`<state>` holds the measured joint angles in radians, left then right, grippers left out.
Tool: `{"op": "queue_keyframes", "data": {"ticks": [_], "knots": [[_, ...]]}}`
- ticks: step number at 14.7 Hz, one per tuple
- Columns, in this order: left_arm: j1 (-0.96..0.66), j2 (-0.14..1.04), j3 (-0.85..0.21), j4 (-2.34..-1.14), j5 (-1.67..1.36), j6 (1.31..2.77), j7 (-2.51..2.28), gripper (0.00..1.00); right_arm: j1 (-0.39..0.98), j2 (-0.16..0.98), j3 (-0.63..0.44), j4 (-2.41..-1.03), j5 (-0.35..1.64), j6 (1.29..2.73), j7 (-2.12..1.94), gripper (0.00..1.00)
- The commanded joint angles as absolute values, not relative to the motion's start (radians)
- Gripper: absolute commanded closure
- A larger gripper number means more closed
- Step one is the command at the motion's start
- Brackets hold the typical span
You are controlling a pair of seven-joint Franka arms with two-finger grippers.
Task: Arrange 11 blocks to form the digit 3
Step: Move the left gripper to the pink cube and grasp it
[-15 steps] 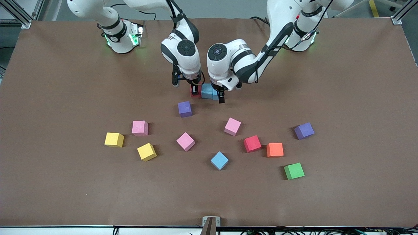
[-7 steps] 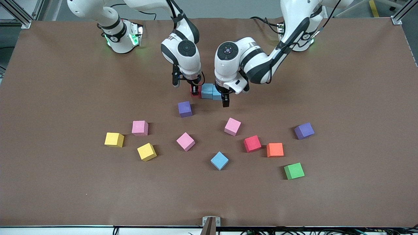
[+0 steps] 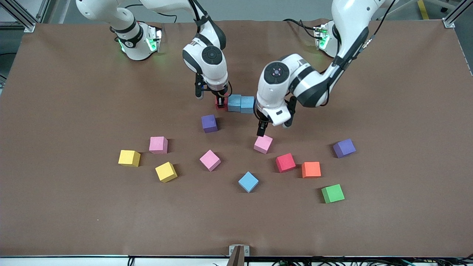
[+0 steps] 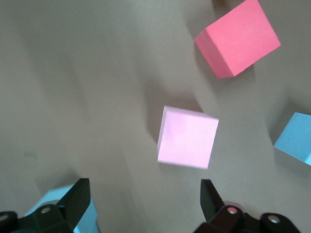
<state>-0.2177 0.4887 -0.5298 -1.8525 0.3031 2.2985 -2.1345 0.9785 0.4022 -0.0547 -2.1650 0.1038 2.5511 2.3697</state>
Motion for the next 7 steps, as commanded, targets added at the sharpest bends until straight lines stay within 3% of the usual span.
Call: {"op": "queue_keyframes", "data": {"ticks": [1,7], "knots": [[-0.198,0.56,-0.538,-1.798,0.336,2.29,-2.013,0.0,0.985,0.496,-0.061,-2.138,0.123,2.577,2.355,1.0],[-0.189,0.659,-0.535,-1.729,0.431,2.352,-1.957,0.0,0.966,0.491,-0.061,-2.134,0.132,2.563,2.382,1.0]]}}
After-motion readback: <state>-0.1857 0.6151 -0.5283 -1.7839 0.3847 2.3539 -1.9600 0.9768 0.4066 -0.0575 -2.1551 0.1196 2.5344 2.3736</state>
